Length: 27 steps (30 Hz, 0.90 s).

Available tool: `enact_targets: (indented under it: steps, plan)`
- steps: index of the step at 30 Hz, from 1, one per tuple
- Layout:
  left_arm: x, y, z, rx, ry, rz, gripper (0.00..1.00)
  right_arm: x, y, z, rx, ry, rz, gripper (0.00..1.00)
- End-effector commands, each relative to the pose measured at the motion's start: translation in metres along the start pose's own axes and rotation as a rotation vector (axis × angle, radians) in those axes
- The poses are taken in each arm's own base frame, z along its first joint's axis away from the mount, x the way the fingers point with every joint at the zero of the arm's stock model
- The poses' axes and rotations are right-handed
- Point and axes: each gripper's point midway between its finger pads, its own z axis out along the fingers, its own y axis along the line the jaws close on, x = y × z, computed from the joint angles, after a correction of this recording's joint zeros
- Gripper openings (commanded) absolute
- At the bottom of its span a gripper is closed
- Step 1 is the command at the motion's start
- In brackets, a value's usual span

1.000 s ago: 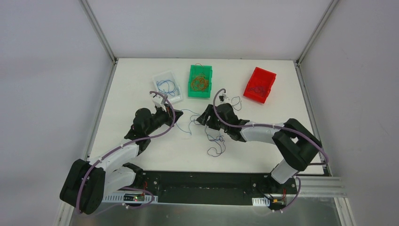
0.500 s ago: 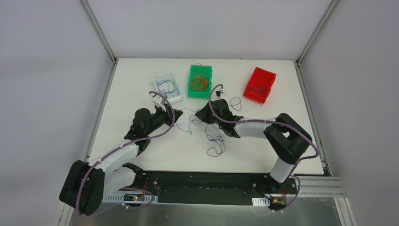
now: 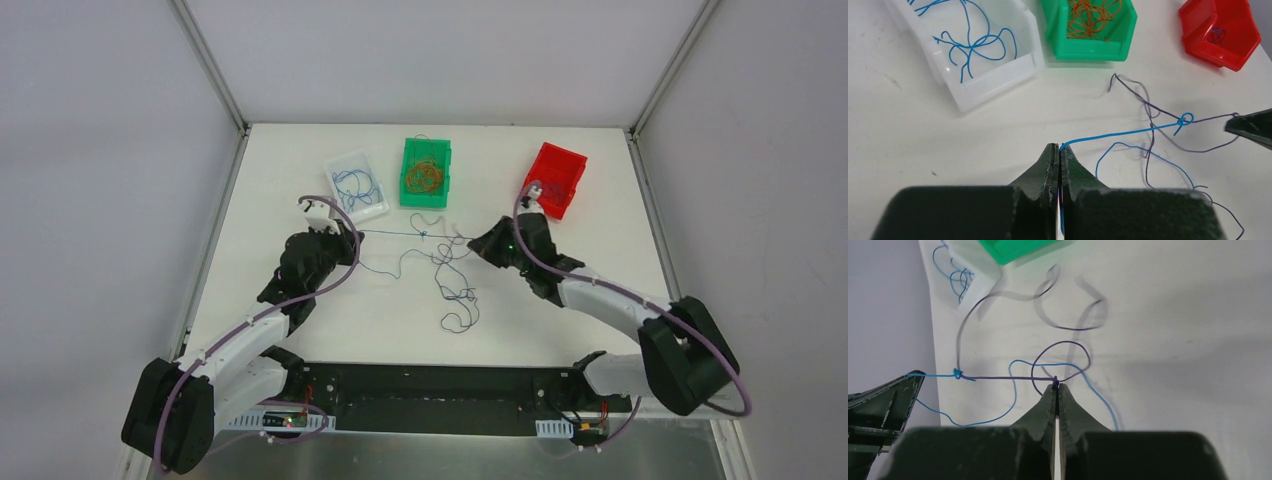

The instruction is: Untangle the cables

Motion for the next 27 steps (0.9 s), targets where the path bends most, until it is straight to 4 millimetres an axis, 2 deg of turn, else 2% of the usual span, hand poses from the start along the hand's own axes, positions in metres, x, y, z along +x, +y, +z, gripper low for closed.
enact_targets:
  steps: [1, 4, 6, 10, 12, 14, 17, 20, 23, 27]
  plan:
    - [-0.011, 0.030, -0.002, -0.162, -0.041, -0.025, 0.00, -0.020, -0.053, -0.039, 0.095, -0.018, 0.013, 0.00]
    - [-0.009, 0.032, -0.001, -0.171, -0.031, -0.027, 0.00, -0.044, -0.077, -0.060, 0.162, -0.078, 0.024, 0.00]
    - [-0.008, 0.036, -0.002, -0.193, -0.030, -0.030, 0.00, -0.071, -0.111, -0.079, 0.308, -0.180, 0.078, 0.00]
    - [-0.008, 0.051, -0.008, -0.271, -0.049, -0.051, 0.00, -0.130, -0.183, -0.137, 0.555, -0.500, 0.351, 0.00]
    - [-0.008, 0.062, -0.012, -0.335, -0.060, -0.071, 0.00, -0.144, -0.218, -0.173, 0.657, -0.668, 0.520, 0.00]
    - [-0.007, 0.074, -0.018, -0.405, -0.080, -0.096, 0.00, -0.152, -0.239, -0.204, 0.719, -0.821, 0.638, 0.00]
    - [-0.008, 0.090, -0.029, -0.498, -0.121, -0.136, 0.00, -0.156, -0.244, -0.223, 0.734, -0.908, 0.690, 0.00]
    - [-0.011, 0.094, -0.033, -0.522, -0.153, -0.156, 0.00, -0.157, -0.243, -0.219, 0.724, -0.890, 0.678, 0.00]
    - [-0.011, 0.086, -0.028, -0.469, -0.148, -0.147, 0.00, -0.155, -0.234, -0.202, 0.658, -0.805, 0.645, 0.00]
    - [-0.009, 0.098, -0.034, -0.545, -0.157, -0.167, 0.00, -0.156, -0.239, -0.210, 0.699, -0.838, 0.649, 0.00]
